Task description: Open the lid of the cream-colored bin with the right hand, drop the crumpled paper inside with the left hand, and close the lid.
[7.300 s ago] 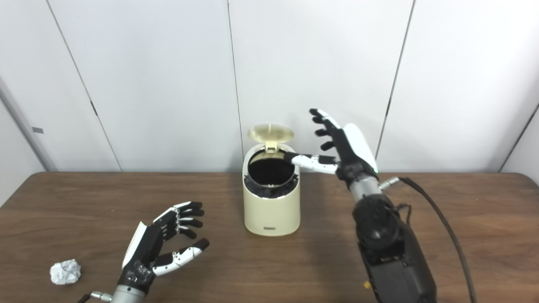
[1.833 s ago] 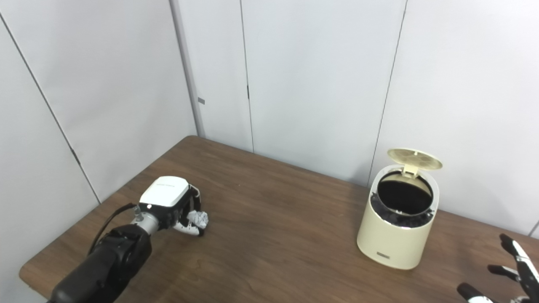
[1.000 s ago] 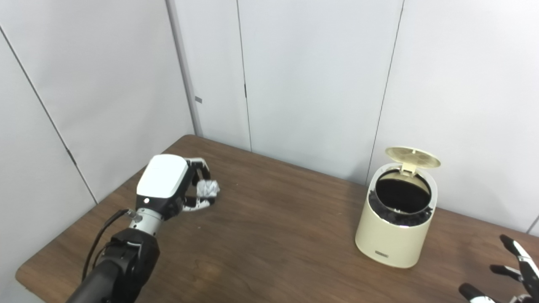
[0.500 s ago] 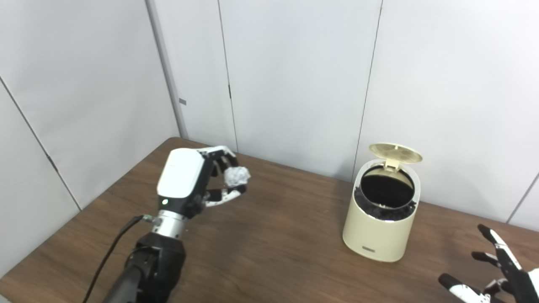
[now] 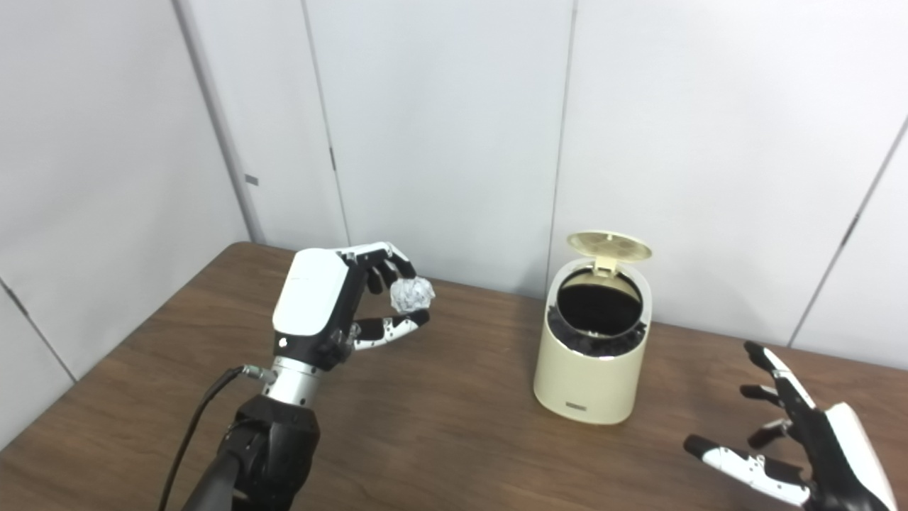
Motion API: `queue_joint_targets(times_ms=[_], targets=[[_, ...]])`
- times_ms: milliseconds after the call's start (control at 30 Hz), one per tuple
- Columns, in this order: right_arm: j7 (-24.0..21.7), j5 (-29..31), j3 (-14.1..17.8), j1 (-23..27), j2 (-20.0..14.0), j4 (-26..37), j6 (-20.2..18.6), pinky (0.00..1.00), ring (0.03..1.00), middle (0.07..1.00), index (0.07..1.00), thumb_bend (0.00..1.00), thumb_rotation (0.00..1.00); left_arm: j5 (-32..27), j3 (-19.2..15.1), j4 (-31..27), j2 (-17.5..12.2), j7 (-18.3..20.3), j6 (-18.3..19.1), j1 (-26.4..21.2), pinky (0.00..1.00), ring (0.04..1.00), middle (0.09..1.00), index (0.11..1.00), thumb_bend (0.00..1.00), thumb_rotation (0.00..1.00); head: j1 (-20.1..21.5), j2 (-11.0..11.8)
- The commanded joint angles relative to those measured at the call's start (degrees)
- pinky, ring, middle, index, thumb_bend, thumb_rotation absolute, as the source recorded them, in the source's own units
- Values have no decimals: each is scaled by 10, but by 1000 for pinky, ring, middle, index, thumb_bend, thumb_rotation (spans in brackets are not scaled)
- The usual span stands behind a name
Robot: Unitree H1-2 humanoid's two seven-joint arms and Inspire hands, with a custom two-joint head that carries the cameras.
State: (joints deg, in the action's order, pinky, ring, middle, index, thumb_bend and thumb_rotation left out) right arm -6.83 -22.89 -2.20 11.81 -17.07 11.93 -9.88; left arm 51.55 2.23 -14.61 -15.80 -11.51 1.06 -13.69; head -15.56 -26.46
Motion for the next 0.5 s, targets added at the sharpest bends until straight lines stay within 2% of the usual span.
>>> queue_joint_targets(times_ms=[0,100,200,467], targets=[[-2,7,5,16,1,31,-8,545,811,931,915,745,340,-4,4,3,0,-23,-22,-28,304,374,446,509,521,0,5,-1],[3,10,4,11,-3,27,2,647,828,928,920,716,213,-7,16,18,7,-25,-36,-44,301,375,460,499,523,0,27,0],[10,13,3,8,-5,15,20,671,831,926,919,715,152,-8,21,26,13,-26,-40,-54,293,370,459,499,523,0,42,1],[21,8,2,2,-6,-12,59,648,814,927,907,765,242,-15,36,48,26,-28,-54,-75,299,372,444,509,521,0,75,7]])
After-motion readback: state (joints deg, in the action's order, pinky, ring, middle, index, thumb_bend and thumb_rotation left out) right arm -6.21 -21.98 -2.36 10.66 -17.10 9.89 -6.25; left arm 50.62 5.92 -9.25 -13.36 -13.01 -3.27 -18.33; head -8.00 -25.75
